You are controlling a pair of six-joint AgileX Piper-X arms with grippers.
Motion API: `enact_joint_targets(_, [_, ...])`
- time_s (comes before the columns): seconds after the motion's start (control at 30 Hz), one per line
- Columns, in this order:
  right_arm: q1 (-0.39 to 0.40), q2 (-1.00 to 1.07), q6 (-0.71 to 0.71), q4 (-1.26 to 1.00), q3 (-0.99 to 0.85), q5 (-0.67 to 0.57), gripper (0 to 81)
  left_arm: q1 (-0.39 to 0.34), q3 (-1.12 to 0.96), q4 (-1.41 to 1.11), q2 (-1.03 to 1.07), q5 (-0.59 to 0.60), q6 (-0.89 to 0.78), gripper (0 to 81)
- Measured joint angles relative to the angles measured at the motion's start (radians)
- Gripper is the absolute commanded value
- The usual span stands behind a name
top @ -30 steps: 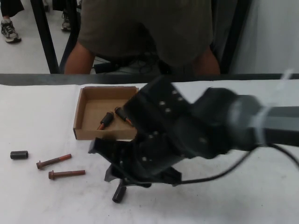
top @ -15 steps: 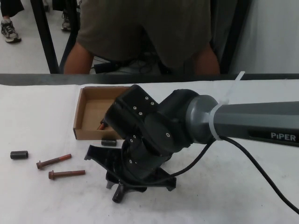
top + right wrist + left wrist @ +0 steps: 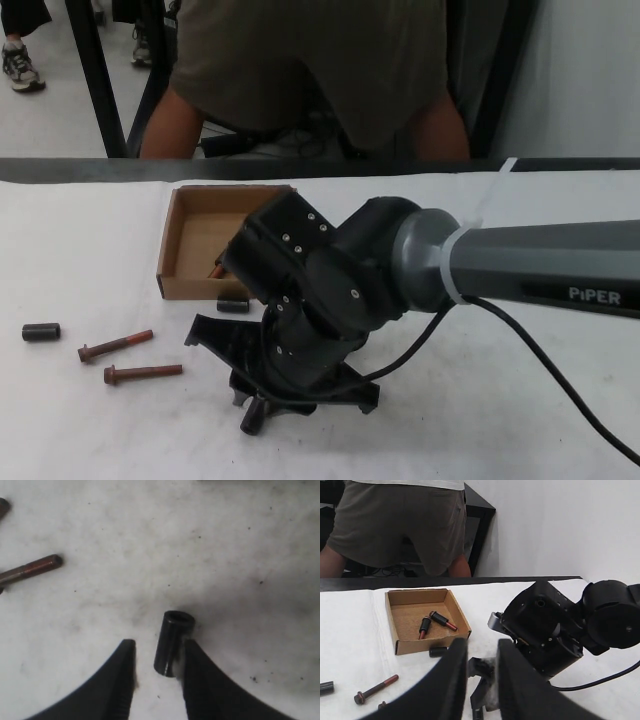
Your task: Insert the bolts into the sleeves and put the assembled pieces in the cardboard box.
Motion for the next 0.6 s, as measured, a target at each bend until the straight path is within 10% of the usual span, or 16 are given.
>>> enact_joint_targets(0.6, [0.002, 0.042, 0.046, 0.000, 0.000, 0.000, 31.2, 0.000, 0.000, 0.000, 0.000, -0.002, 0.003, 20.3])
